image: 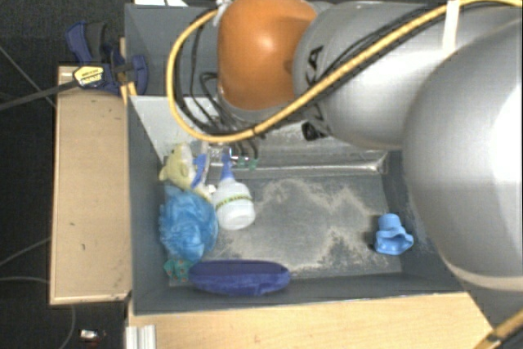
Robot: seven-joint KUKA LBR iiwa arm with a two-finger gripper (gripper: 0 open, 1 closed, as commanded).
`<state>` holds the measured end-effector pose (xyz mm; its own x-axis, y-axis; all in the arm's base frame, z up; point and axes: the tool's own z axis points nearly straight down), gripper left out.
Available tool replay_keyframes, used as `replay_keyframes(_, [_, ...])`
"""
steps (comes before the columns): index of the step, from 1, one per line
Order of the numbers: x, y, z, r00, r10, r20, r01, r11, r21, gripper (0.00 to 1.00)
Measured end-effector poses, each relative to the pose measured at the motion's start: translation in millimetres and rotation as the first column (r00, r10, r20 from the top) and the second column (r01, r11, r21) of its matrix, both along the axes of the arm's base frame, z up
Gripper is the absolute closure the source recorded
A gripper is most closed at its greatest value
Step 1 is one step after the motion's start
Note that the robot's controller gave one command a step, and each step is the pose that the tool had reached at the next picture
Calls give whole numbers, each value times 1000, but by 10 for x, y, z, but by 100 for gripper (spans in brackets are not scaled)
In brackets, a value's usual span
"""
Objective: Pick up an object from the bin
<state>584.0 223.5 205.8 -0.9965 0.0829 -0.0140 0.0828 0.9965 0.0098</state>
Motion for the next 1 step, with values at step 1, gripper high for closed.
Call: replay_keyframes(1, [11, 1, 74, 1000, 1, 5, -1, 1000, 1, 100])
